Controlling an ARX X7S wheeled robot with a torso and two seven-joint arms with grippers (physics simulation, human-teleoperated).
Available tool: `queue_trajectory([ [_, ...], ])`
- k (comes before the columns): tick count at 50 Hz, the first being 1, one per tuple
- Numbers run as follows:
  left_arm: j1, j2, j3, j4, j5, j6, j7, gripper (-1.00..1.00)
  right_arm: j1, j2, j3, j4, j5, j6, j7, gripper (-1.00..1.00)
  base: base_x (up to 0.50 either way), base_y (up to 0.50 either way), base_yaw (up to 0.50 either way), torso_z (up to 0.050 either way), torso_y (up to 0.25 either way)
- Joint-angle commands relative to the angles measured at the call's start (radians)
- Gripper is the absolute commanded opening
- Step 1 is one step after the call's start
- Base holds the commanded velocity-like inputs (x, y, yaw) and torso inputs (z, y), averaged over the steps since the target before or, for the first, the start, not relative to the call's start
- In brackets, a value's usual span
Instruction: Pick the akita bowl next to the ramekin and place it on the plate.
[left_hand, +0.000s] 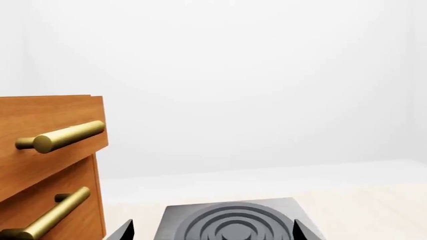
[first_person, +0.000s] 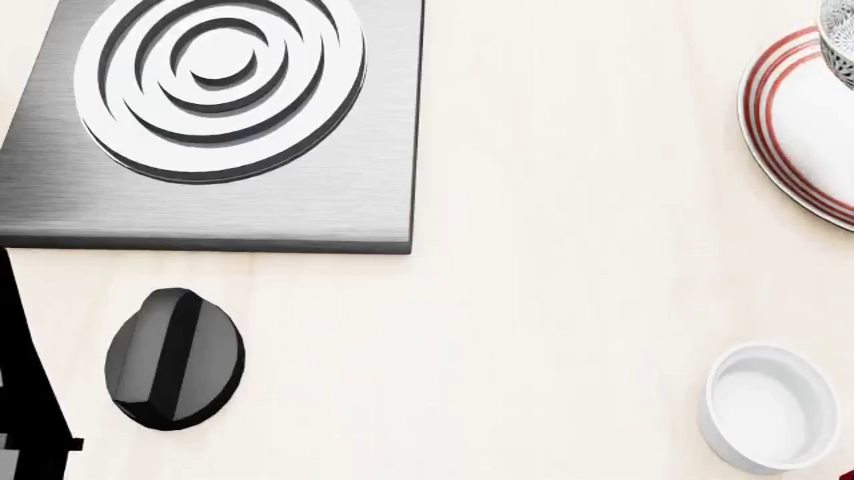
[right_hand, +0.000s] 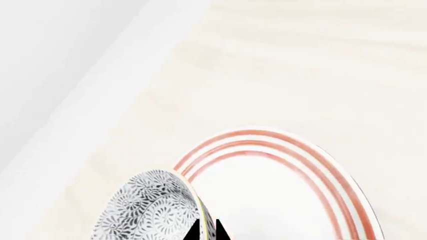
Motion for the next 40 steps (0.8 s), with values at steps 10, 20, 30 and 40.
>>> queue_trajectory([
  [10,0.000,0.006,-0.004,-0.016,0.000,0.001,0.005,1.00,0.009,-0.011,0.098,0.072,-0.145,-0.057,-0.053,-1.00,0.00,0.00,0.00,0.000,0.000],
  [20,0.001,0.008,-0.004,-0.019,0.003,0.001,0.009,1.00,0.009,-0.016,0.231,0.072,-0.291,-0.055,-0.078,-1.00,0.00,0.00,0.00,0.000,0.000],
  [30,0.002,0.010,-0.004,-0.017,0.006,-0.003,0.009,1.00,0.014,-0.017,0.334,0.072,-0.413,-0.051,-0.093,-1.00,0.00,0.00,0.00,0.000,0.001],
  [40,0.004,0.011,-0.003,-0.017,0.009,-0.004,0.011,1.00,-0.005,-0.027,0.434,0.072,-0.511,-0.053,-0.109,-1.00,0.00,0.00,0.00,0.000,0.000],
])
